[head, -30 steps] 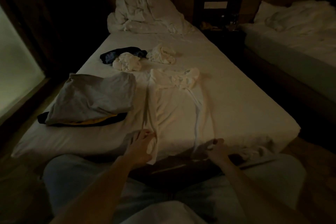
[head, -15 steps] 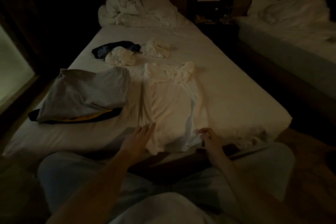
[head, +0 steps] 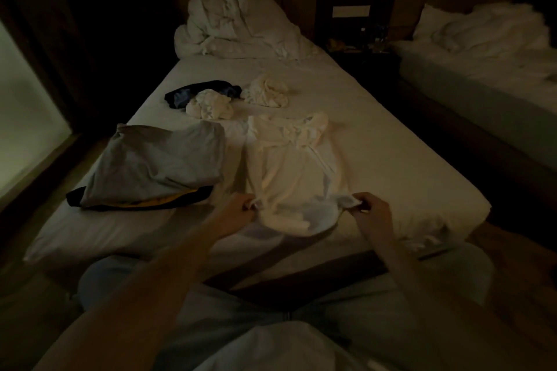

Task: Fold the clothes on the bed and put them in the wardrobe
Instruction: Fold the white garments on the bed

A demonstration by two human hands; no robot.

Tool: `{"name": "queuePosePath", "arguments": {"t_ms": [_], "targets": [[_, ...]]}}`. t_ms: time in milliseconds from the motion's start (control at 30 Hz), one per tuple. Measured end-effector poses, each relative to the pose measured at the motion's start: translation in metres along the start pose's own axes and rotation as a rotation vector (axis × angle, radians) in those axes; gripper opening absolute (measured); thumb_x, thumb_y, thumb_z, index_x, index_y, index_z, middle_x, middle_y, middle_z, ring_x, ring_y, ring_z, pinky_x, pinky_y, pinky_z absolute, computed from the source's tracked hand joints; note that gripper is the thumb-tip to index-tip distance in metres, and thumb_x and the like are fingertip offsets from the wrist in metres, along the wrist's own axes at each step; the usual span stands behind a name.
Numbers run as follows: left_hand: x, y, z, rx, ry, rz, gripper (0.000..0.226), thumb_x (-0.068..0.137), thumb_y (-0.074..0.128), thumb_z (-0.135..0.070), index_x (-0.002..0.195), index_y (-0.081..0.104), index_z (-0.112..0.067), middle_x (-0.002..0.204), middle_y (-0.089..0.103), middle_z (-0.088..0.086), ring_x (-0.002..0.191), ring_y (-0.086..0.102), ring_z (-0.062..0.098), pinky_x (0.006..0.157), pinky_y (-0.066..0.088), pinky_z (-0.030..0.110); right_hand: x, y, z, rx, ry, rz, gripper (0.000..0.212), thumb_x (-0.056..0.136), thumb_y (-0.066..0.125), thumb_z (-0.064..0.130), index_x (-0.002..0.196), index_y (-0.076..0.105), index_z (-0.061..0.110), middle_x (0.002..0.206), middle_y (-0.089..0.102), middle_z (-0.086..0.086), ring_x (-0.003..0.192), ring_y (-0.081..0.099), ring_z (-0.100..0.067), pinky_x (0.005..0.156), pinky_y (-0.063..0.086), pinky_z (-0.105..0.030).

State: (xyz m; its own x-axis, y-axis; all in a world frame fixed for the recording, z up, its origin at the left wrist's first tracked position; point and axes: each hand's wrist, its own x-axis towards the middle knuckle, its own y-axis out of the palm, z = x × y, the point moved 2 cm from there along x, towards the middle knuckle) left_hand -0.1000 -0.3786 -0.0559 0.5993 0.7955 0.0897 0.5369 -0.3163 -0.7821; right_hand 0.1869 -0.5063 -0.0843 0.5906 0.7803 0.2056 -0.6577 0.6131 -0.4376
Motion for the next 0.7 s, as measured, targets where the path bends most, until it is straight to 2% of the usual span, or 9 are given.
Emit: {"name": "queuePosePath", "arguments": {"t_ms": [67, 100, 167, 267, 367, 467, 567, 633, 700], "targets": [[0.009, -0.009, -0.005, -0.080, -0.031, -0.034, 0.034, 0.070, 0.046, -0.029, 0.087, 0.063, -0.005, 0.077, 0.063, 0.009, 0.073, 0.060, 0.023, 0.072, 0.051, 0.043, 0.013, -0.007, 0.008, -0.022, -0.001, -0.054, 0.005, 0.086, 0.071, 0.015, 0.086, 0.069, 0.010, 0.077, 0.064, -0.003, 0.074, 0.060, -0.019, 0.068, 0.041, -0.028], [0.013, -0.015, -0.007, -0.123, -0.043, -0.016, 0.040, 0.074, 0.047, -0.032, 0.099, 0.062, -0.004, 0.086, 0.065, 0.011, 0.081, 0.063, 0.027, 0.078, 0.053, 0.047, 0.022, -0.010, 0.009, -0.025, 0.005, -0.080, 0.014, 0.089, 0.068, 0.020, 0.079, 0.065, 0.010, 0.073, 0.061, -0.005, 0.070, 0.056, -0.020, 0.066, 0.038, -0.030], [0.019, -0.026, -0.017, -0.155, -0.050, 0.031, 0.041, 0.083, 0.055, -0.042, 0.111, 0.056, -0.011, 0.098, 0.064, 0.004, 0.091, 0.062, 0.022, 0.086, 0.052, 0.047, 0.042, -0.015, 0.014, -0.005, 0.024, -0.120, 0.031, 0.093, 0.062, 0.030, 0.072, 0.056, 0.008, 0.070, 0.054, -0.007, 0.066, 0.051, -0.022, 0.061, 0.035, -0.033], [0.037, -0.036, -0.017, 0.001, -0.024, 0.149, 0.072, 0.078, 0.077, -0.045, 0.134, 0.038, -0.021, 0.124, 0.047, -0.011, 0.112, 0.048, 0.008, 0.093, 0.041, 0.028, 0.074, -0.017, 0.030, 0.070, 0.094, -0.137, 0.033, 0.094, 0.058, 0.035, 0.073, 0.051, 0.010, 0.079, 0.053, -0.007, 0.073, 0.050, -0.022, 0.057, 0.034, -0.031], [0.069, -0.046, -0.001, 0.131, -0.030, 0.138, 0.099, 0.077, 0.079, -0.040, 0.149, 0.015, -0.019, 0.141, 0.024, -0.011, 0.131, 0.028, 0.009, 0.103, 0.028, 0.024, 0.106, -0.013, 0.041, 0.049, 0.107, -0.130, 0.036, 0.093, 0.059, 0.031, 0.069, 0.043, 0.010, 0.071, 0.044, -0.008, 0.067, 0.043, -0.020, 0.055, 0.029, -0.033], [0.108, -0.058, 0.012, 0.052, -0.137, 0.020, 0.077, 0.086, 0.069, -0.035, 0.145, 0.025, -0.011, 0.141, 0.036, 0.006, 0.133, 0.038, 0.027, 0.101, 0.036, 0.031, 0.138, -0.005, 0.043, 0.031, 0.110, -0.132, 0.031, 0.091, 0.060, 0.028, 0.072, 0.049, 0.006, 0.068, 0.046, -0.007, 0.066, 0.044, -0.020, 0.054, 0.029, -0.033], [0.143, -0.059, 0.020, -0.021, -0.233, 0.043, 0.062, 0.093, 0.060, -0.039, 0.143, 0.038, -0.011, 0.140, 0.045, 0.006, 0.128, 0.045, 0.026, 0.100, 0.038, 0.033, 0.169, 0.010, 0.037, 0.080, 0.109, -0.097, 0.025, 0.091, 0.058, 0.024, 0.080, 0.051, 0.002, 0.073, 0.051, -0.008, 0.070, 0.048, -0.021, 0.060, 0.033, -0.033], [0.163, -0.061, 0.025, -0.167, -0.249, 0.038, 0.039, 0.094, 0.060, -0.032, 0.126, 0.057, -0.009, 0.123, 0.059, 0.004, 0.115, 0.056, 0.023, 0.091, 0.043, 0.030, 0.190, 0.020, 0.035, 0.138, 0.096, -0.044, 0.020, 0.093, 0.056, 0.023, 0.087, 0.056, 0.005, 0.081, 0.057, -0.011, 0.076, 0.053, -0.023, 0.068, 0.038, -0.034], [0.184, -0.063, 0.037, -0.404, -0.293, 0.010, 0.016, 0.094, 0.061, -0.024, 0.101, 0.067, -0.011, 0.106, 0.070, 0.008, 0.101, 0.065, 0.024, 0.084, 0.051, 0.034, 0.212, 0.030, 0.036, 0.230, 0.121, 0.004, 0.017, 0.095, 0.056, 0.024, 0.087, 0.061, 0.010, 0.085, 0.060, -0.009, 0.078, 0.054, -0.020, 0.071, 0.040, -0.034]]}}
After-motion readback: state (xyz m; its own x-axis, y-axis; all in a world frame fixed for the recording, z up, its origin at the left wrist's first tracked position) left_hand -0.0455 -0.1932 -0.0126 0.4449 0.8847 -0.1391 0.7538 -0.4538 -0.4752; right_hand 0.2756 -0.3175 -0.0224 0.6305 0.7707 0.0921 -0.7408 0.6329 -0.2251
